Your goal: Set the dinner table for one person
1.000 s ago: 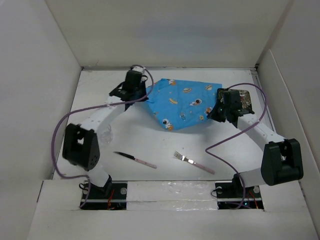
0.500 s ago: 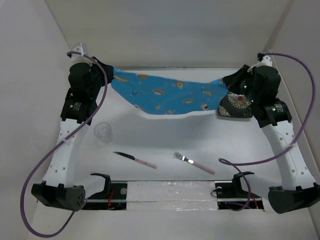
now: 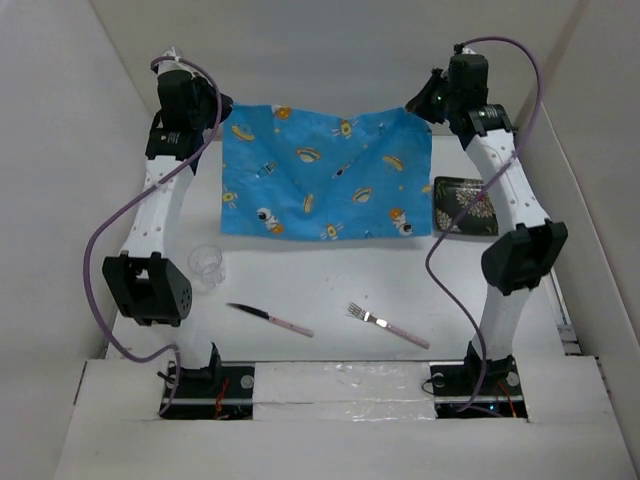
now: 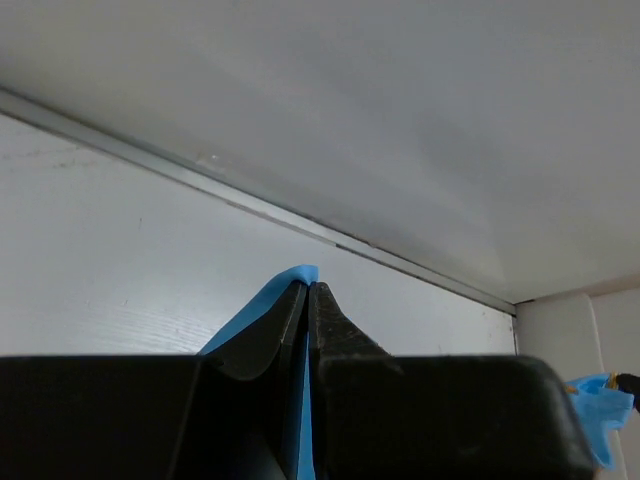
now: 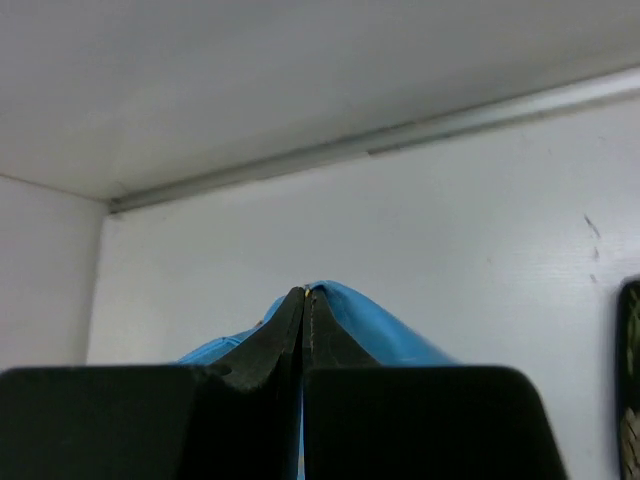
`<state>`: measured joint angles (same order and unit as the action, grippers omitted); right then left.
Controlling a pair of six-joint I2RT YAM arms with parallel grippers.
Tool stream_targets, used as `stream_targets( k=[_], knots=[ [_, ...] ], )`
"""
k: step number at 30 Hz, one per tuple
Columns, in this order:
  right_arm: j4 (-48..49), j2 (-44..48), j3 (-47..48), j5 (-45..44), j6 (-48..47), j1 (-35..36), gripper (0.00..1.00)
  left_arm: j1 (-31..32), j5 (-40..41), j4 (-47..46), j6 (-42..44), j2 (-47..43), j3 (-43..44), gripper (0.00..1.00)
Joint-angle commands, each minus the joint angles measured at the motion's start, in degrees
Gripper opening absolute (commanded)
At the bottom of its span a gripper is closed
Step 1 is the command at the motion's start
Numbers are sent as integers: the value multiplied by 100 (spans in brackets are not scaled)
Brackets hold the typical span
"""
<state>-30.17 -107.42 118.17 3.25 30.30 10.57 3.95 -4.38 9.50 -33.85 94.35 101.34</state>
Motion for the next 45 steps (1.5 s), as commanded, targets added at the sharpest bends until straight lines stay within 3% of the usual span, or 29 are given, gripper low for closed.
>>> stream_targets(
  k=[1, 4, 7, 9, 10, 16, 23, 30, 45],
  knots=[
    [-243, -243, 1706, 176, 54, -81, 0, -253, -378, -317, -377, -40, 763, 0],
    [-454, -701, 2832, 421, 159, -195, 0, -543, -659, -387, -588, 31, 1089, 0],
    [-350, -492, 2468, 519, 125, -195, 0, -666, -739, -527, -588, -213, 792, 0],
    [79, -150, 1644, 589, 81, -195, 0, -755, -809, -720, -562, -381, 134, 0],
    [238, 226, 673, 624, 63, -195, 0, -842, -949, -808, -562, -608, -164, 0],
    [1188, 1152, -2714, 861, 37, -143, 0, -895, -1108, -1423, -378, -1277, -3000, 0],
    [1567, 1136, -4677, 792, 37, 111, 0, -895, -1196, -1740, -289, -1358, -4875, 0],
    [1629, 942, -5383, 730, 63, 279, 0, -895, -1267, -1776, -114, -1111, -5634, 0],
    [1093, 1908, -6069, 396, -147, 332, 0, -895, -986, -1143, 220, -2042, -6267, 0]
  ],
)
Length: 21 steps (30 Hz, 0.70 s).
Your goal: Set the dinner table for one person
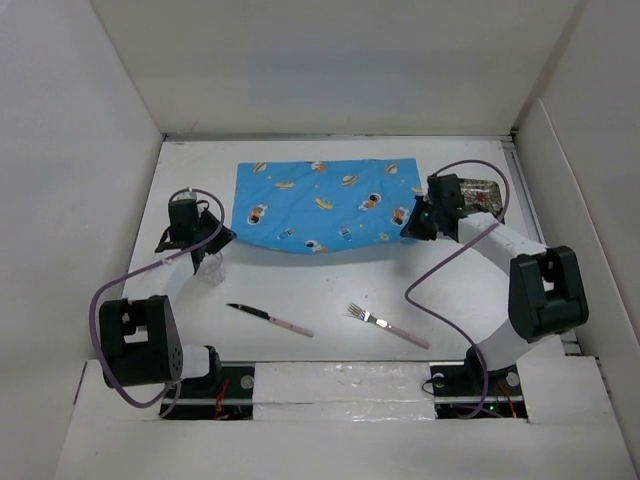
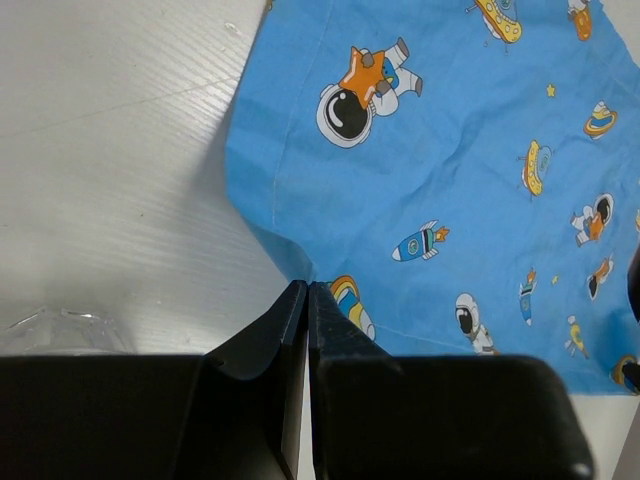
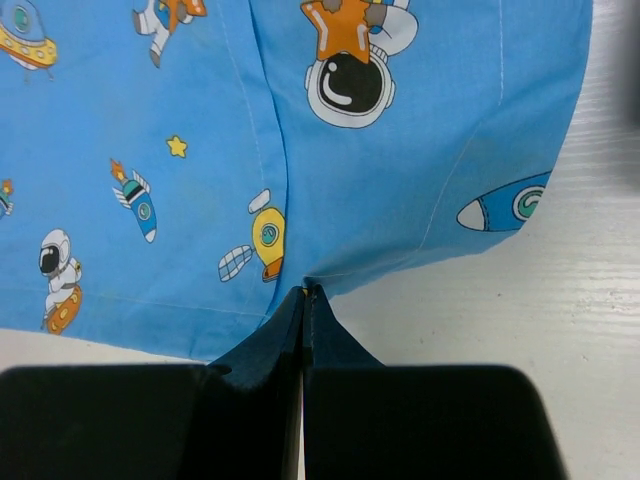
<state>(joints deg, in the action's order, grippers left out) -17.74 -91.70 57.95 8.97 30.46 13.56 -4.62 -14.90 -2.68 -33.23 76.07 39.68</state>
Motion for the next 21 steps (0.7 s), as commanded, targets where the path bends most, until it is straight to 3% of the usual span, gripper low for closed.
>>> stream_targets(
  k=[1, 6, 9, 10, 11, 13, 14, 16, 21],
  knots=[
    [-186, 389, -56, -185, -189, 32, 0, -39, 66, 83, 159, -251, -118, 0],
    [-458, 565, -170, -229, -286, 32, 6, -39, 57, 215, 186, -435, -224, 0],
    [-511, 601, -293, -247, -295, 85, 16, -39, 48, 241, 212, -505, -285, 0],
    [-538, 618, -311, -238, -303, 85, 28, -39, 48, 250, 221, -514, -286, 3],
    [-573, 627, -311, -247, -312, 85, 35, -39, 31, 250, 238, -523, -286, 17],
    [-652, 732, -267, -255, -339, 85, 50, -39, -4, 250, 247, -576, -259, 29],
    [-687, 759, -232, -282, -356, 85, 53, -39, -13, 250, 247, -593, -198, 36],
    [-801, 846, -171, -413, -374, 85, 60, -39, -83, 250, 247, -646, -101, 41],
    [-933, 1031, -74, -677, -330, -29, 63, 356, -4, 514, 352, -585, 566, 42]
  ],
)
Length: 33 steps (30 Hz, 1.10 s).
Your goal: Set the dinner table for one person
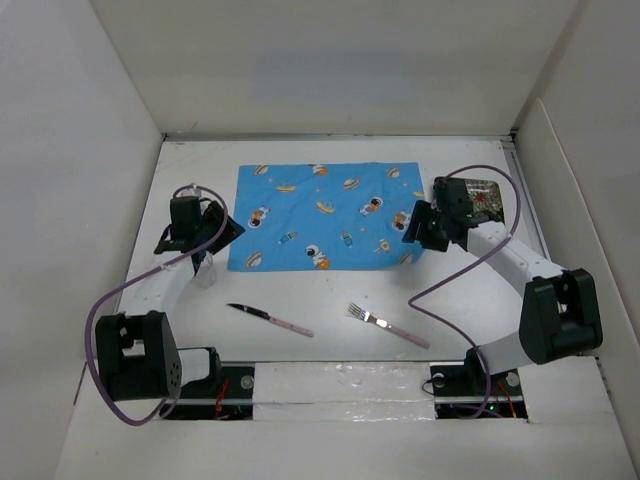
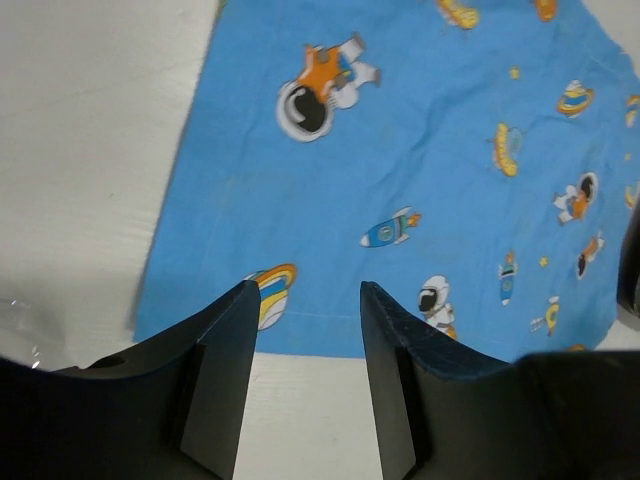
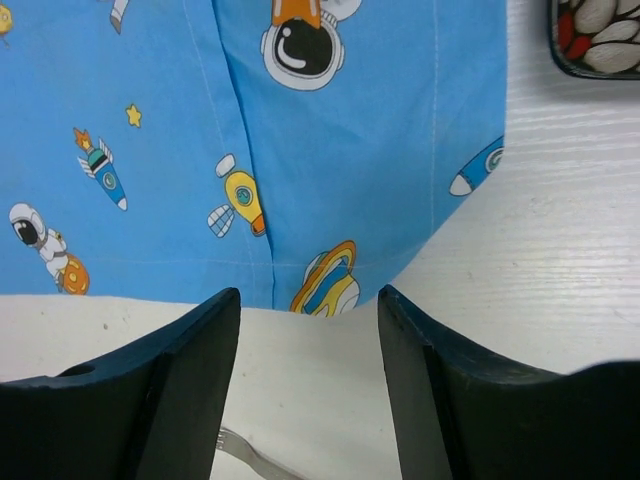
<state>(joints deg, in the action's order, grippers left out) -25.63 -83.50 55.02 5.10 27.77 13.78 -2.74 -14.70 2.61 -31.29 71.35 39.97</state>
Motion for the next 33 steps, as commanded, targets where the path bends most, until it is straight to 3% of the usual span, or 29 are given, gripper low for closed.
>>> stream_targets(
  k=[1, 3, 4, 5, 7, 9, 12, 13, 17, 20, 21, 22, 24, 26, 29, 30, 33],
  knots=[
    [-136, 238, 193, -456, -9, -103, 62, 221, -59, -24, 158, -87, 608, 41],
    [-92, 308, 18, -649, 131, -235, 50, 222, -164, -111, 184, 62, 810, 40],
    [-92, 317, -44, -721, 176, -288, 29, 274, -174, -129, 193, 124, 855, 40],
    [-74, 309, -88, -721, 220, -349, 16, 344, -174, -155, 202, 177, 933, 36],
    [5, 221, -237, -617, 307, -525, 2, 440, -165, -208, 272, 396, 987, 33],
    [188, 142, -343, -372, 334, -657, 2, 660, -174, -217, 333, 703, 1092, 31],
    [374, -78, -396, 25, 370, -772, 27, 1091, -78, -191, 430, 1142, 1276, 31],
    [418, -226, -379, 130, 361, -772, 40, 1196, -68, -191, 439, 1231, 1312, 31],
    [479, -648, -160, 263, 343, -772, 53, 1654, -51, -374, 300, 1671, 1409, 31],
    [533, -1025, 138, 298, 352, -702, 47, 1654, -235, -656, 132, 1864, 1260, 31],
    [506, -1132, 253, 298, 352, -649, 39, 1654, -261, -683, 80, 1987, 1242, 31],
    [454, -1246, 385, 220, 335, -596, 20, 1654, -279, -700, 70, 2031, 1233, 31],
    [-45, -1370, 1014, -347, 300, -326, 0, 1654, -175, -648, 53, 2137, 1268, 31],
    [-343, -1309, 1167, -474, 264, -236, 0, 1654, -113, -648, 53, 2146, 1251, 31],
    [-1133, -1098, 1800, -914, 1, -43, 24, 1654, -24, -578, 53, 2155, 1198, 31],
    [-1303, -1028, 1993, -958, -104, -42, 38, 1585, -42, -578, 44, 2146, 1163, 31],
    [-1559, -695, 1881, -1169, -88, 11, 53, 1531, -16, -595, 52, 2067, 1066, 31]
  ],
)
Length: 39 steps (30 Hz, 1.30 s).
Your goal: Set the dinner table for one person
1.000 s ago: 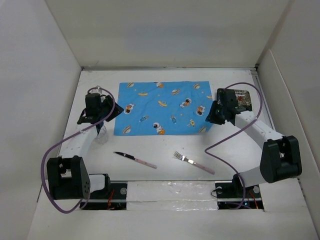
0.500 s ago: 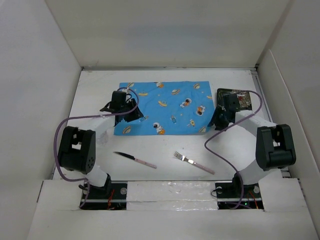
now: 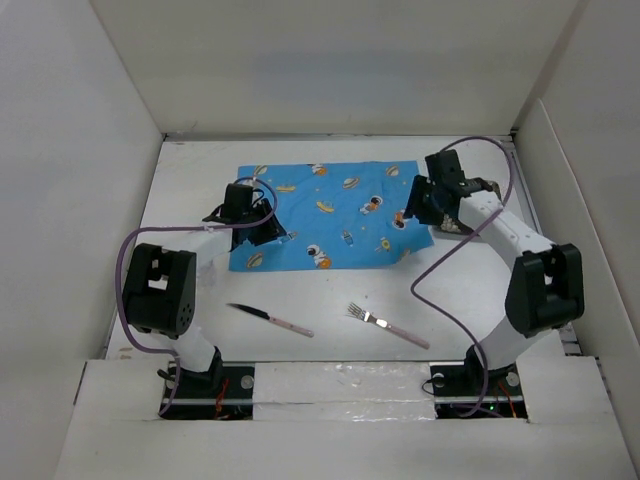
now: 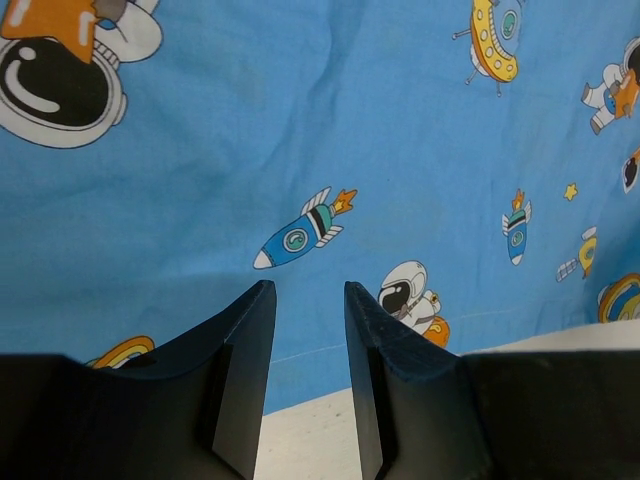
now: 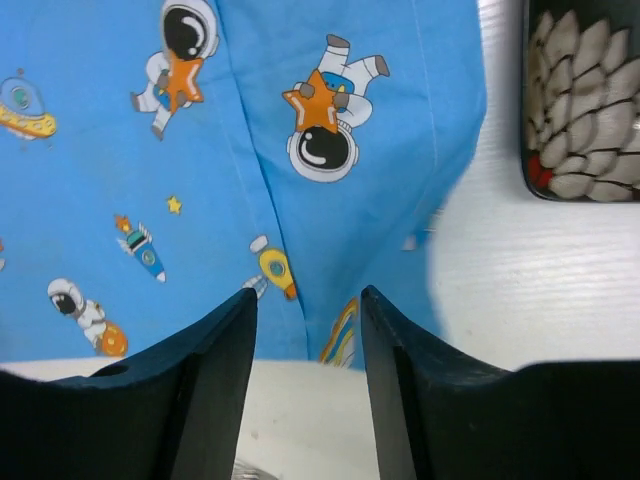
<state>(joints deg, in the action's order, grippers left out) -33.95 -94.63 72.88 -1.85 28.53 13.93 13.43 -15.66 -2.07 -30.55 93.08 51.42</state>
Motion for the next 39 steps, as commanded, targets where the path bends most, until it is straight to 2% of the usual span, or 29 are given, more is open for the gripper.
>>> stream_targets(
  k=[1, 4, 7, 8, 11, 12, 14, 18, 21, 28, 32, 36, 38, 39],
  knots=[
    [-718, 750, -140, -501, -129, -5, 54, -86, 115, -93, -13, -140, -105, 31],
    [-621, 1217, -458, -501, -41, -5, 58, -86, 204, -57, 13, -264, -88, 31],
    [-262, 1150, -871, -422, -32, -5, 57, -86, 221, -49, 22, -317, -10, 31],
    [-182, 931, -950, -291, 3, -5, 47, -86, 221, -5, 57, -308, 78, 31],
    [141, 641, -995, -45, 12, 47, 39, -7, 405, 136, 154, -238, 245, 31],
    [248, 534, -1004, 87, 12, 48, 22, 54, 467, 154, 215, -220, 289, 31],
    [467, 306, -960, 141, 47, 205, 14, 54, 441, 189, 198, -133, 316, 31],
    [662, -379, -863, 123, 99, 320, 13, -104, 134, 136, 84, -53, 71, 31],
    [723, -548, -995, 141, 170, 320, 14, -104, 168, 154, 66, -184, -167, 31],
    [636, -162, -1495, 141, 231, 373, 14, -104, 274, 443, 101, -466, -527, 31],
    [740, 233, -1821, 439, 240, 321, 14, -104, 335, 496, 128, -693, -607, 31],
    [864, 725, -1525, 623, 127, 93, 27, 10, 335, 654, 189, -896, -81, 31],
    [899, 866, -1182, 825, 21, -117, 28, 168, 310, 856, 259, -897, 655, 26],
    [925, 893, -1093, 826, 29, -215, 21, 169, 240, 857, 260, -888, 659, 26]
  ],
)
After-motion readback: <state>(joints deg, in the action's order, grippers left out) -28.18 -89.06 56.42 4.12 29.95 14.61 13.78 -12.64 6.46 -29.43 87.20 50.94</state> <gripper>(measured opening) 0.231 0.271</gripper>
